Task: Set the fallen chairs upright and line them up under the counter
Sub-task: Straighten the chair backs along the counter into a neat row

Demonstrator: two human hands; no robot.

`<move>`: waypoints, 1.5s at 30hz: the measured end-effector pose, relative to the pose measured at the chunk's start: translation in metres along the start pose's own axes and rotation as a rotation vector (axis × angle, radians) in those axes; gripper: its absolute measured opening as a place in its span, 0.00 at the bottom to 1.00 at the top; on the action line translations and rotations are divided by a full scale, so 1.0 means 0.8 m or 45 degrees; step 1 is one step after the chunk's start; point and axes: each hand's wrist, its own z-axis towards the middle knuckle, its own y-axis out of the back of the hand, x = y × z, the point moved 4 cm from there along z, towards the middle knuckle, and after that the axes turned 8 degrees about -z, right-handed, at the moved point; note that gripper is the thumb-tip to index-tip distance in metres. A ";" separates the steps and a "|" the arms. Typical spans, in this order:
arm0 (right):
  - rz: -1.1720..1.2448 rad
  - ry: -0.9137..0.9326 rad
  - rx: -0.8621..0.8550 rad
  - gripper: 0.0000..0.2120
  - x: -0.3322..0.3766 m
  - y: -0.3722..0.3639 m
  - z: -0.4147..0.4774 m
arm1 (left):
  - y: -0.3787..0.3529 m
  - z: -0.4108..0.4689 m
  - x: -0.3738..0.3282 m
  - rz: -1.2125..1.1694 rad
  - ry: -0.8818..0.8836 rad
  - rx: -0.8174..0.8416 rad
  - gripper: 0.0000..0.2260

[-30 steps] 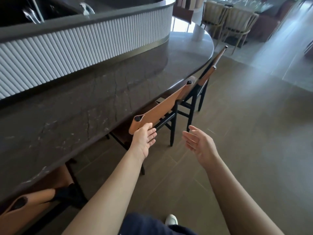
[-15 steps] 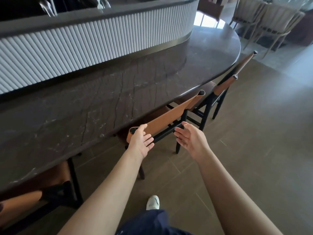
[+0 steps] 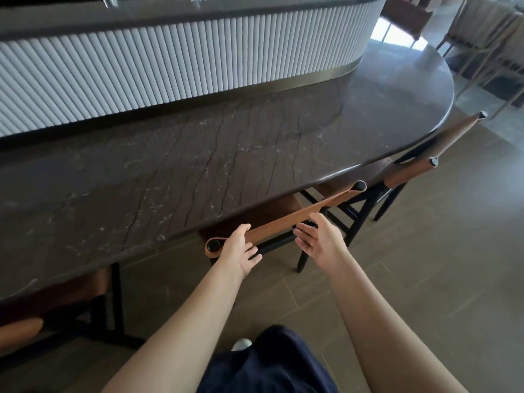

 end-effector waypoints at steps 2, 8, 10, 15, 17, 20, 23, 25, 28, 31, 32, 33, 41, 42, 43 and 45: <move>-0.046 -0.056 0.032 0.14 0.002 -0.003 0.022 | -0.004 0.009 0.004 -0.139 -0.012 -0.055 0.23; -0.191 -0.178 0.160 0.17 0.030 -0.006 0.092 | -0.025 0.030 0.005 -0.547 -0.035 -0.249 0.23; -0.222 -0.207 0.180 0.16 0.044 -0.005 0.113 | -0.029 0.038 0.003 -0.634 -0.108 -0.351 0.19; -0.291 -0.318 0.208 0.12 0.063 -0.004 0.150 | -0.031 0.042 0.002 -0.748 -0.156 -0.527 0.15; -0.252 -0.316 0.207 0.10 0.061 -0.006 0.156 | -0.029 0.037 0.001 -0.763 -0.154 -0.526 0.18; -0.195 -0.293 0.229 0.09 0.053 -0.008 0.155 | -0.021 0.036 -0.001 -0.761 -0.122 -0.516 0.21; -0.147 -0.306 0.246 0.10 0.038 -0.011 0.146 | -0.006 0.028 -0.004 -0.748 -0.139 -0.552 0.18; -0.118 -0.314 0.260 0.12 0.025 -0.015 0.137 | 0.007 0.021 -0.007 -0.761 -0.169 -0.563 0.16; -0.096 -0.320 0.263 0.14 0.006 -0.024 0.126 | 0.029 0.013 -0.007 -0.768 -0.176 -0.556 0.12; -0.105 -0.309 0.264 0.15 -0.011 -0.037 0.115 | 0.054 0.009 -0.011 -0.759 -0.173 -0.548 0.13; -0.105 -0.309 0.267 0.15 -0.017 -0.041 0.112 | 0.064 0.007 -0.012 -0.760 -0.173 -0.560 0.13; -0.097 -0.310 0.277 0.15 -0.023 -0.046 0.108 | 0.072 0.005 -0.014 -0.751 -0.170 -0.565 0.15; -0.040 -0.297 0.368 0.16 -0.064 -0.109 0.072 | 0.150 0.008 -0.049 -0.766 -0.191 -0.617 0.18; -0.041 -0.301 0.373 0.16 -0.066 -0.119 0.068 | 0.158 0.008 -0.056 -0.749 -0.195 -0.623 0.19; -0.042 -0.303 0.377 0.16 -0.069 -0.130 0.064 | 0.166 0.009 -0.065 -0.730 -0.200 -0.625 0.19; -0.044 -0.289 0.370 0.14 -0.072 -0.141 0.061 | 0.177 0.013 -0.074 -0.720 -0.187 -0.624 0.19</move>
